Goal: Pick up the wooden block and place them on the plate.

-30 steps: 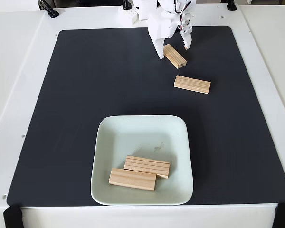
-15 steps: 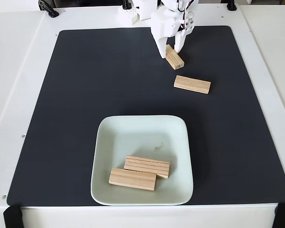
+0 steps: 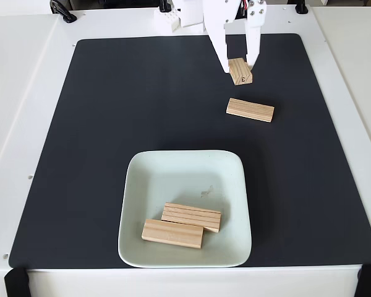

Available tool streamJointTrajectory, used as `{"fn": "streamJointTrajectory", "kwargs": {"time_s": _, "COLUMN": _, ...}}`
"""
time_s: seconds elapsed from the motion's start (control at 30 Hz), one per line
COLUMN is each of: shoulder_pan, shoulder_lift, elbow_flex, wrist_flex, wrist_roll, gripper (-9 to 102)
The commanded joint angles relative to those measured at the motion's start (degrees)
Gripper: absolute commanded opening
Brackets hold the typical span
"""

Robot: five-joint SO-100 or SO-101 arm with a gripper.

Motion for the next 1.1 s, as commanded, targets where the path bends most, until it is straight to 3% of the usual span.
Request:
{"fn": "streamJointTrajectory", "kwargs": {"time_s": 0.0, "shoulder_pan": 1.0, "shoulder_lift": 2.6, "elbow_flex": -8.4, "wrist_flex": -1.5, "wrist_roll": 9.1, "gripper": 0}}
{"fn": "streamJointTrajectory", "kwargs": {"time_s": 0.23, "shoulder_pan": 7.6, "shoulder_lift": 5.2, "elbow_flex": -15.3, "wrist_flex": -21.7, "wrist_roll": 45.5, "gripper": 0}}
{"fn": "streamJointTrajectory", "kwargs": {"time_s": 0.33, "shoulder_pan": 8.9, "shoulder_lift": 7.4, "elbow_flex": -13.1, "wrist_flex": -24.3, "wrist_roll": 50.8, "gripper": 0}}
{"fn": "streamJointTrajectory", "kwargs": {"time_s": 0.53, "shoulder_pan": 10.3, "shoulder_lift": 5.5, "elbow_flex": -13.4, "wrist_flex": -24.3, "wrist_roll": 52.8, "gripper": 0}}
{"fn": "streamJointTrajectory", "kwargs": {"time_s": 0.83, "shoulder_pan": 12.7, "shoulder_lift": -20.5, "elbow_flex": -37.4, "wrist_flex": -23.4, "wrist_roll": 69.0, "gripper": 0}}
{"fn": "streamJointTrajectory", "kwargs": {"time_s": 1.07, "shoulder_pan": 14.6, "shoulder_lift": -43.8, "elbow_flex": -63.4, "wrist_flex": -7.6, "wrist_roll": 70.0, "gripper": 0}}
